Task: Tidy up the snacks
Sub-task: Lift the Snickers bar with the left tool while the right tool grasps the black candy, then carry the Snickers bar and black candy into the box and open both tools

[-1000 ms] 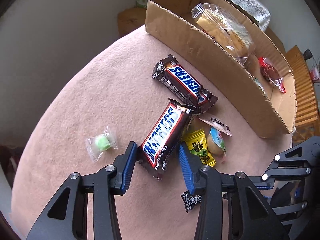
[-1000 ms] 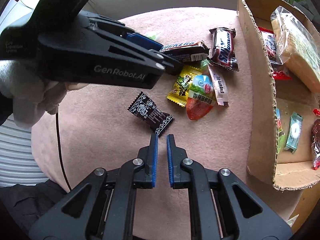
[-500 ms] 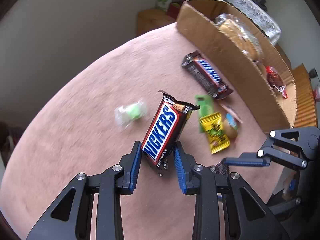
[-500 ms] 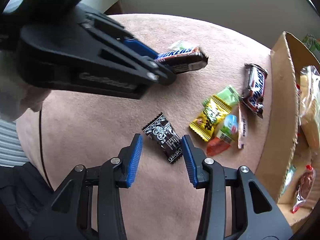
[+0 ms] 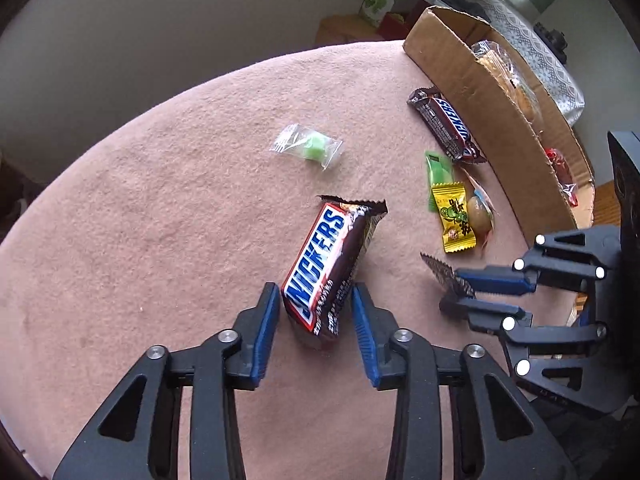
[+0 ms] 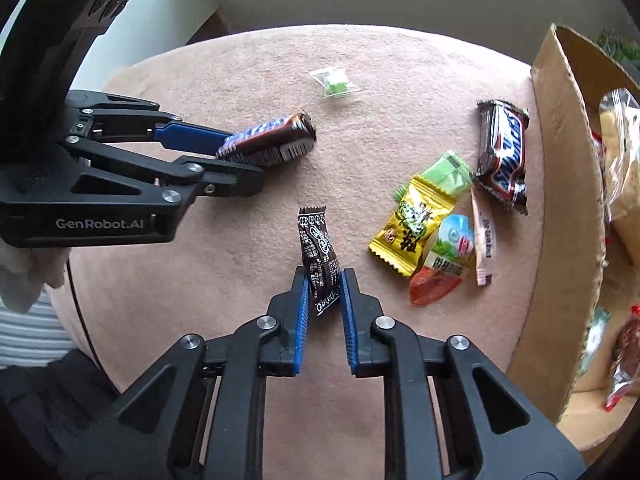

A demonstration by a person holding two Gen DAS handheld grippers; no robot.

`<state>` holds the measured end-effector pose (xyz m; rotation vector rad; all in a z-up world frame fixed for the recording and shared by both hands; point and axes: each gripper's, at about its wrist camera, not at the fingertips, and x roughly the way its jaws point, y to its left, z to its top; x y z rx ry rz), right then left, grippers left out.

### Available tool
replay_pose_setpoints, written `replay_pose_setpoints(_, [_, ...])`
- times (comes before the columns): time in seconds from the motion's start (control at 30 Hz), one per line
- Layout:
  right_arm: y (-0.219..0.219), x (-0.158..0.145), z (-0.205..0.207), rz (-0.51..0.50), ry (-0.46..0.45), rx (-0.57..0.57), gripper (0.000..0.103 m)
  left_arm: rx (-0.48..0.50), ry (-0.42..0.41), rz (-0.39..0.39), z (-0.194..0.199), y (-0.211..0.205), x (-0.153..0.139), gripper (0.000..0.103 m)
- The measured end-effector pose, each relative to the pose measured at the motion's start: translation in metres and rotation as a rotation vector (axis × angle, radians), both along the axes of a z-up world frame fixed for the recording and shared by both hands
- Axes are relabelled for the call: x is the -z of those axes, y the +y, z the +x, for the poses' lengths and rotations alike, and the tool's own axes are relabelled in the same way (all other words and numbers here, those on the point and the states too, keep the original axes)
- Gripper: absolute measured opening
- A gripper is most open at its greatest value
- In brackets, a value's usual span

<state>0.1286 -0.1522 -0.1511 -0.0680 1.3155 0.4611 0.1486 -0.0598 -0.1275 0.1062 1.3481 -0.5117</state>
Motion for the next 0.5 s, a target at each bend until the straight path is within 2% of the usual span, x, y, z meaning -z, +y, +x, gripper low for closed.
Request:
replay_pose_setpoints(0.13, [-0.01, 0.0, 0.0, 0.029, 0.015, 0.013, 0.015, 0.019, -0.015, 0.012, 0.006, -0.02, 0.0, 0.049])
replay_pose_setpoints(0.2, [-0.012, -0.002, 0.0, 0.019, 0.009, 0.005, 0.015, 0.039, -0.025, 0.01, 0.012, -0.029, 0.0, 0.049])
replay_pose_setpoints(0.27, [-0.013, -0.001, 0.001, 0.01, 0.008, 0.009, 0.012, 0.04, -0.039, 0.021, 0.013, -0.03, 0.0, 0.044])
replay_pose_setpoints(0.33, [-0.016, -0.005, 0.0, 0.018, 0.005, 0.03, 0.011, 0.017, -0.041, 0.018, 0.016, -0.027, -0.001, 0.028])
replay_pose_setpoints(0.5, [-0.024, -0.024, -0.012, 0.076, -0.007, 0.091, 0.011, -0.07, -0.022, -0.025, 0.016, -0.01, -0.003, 0.027])
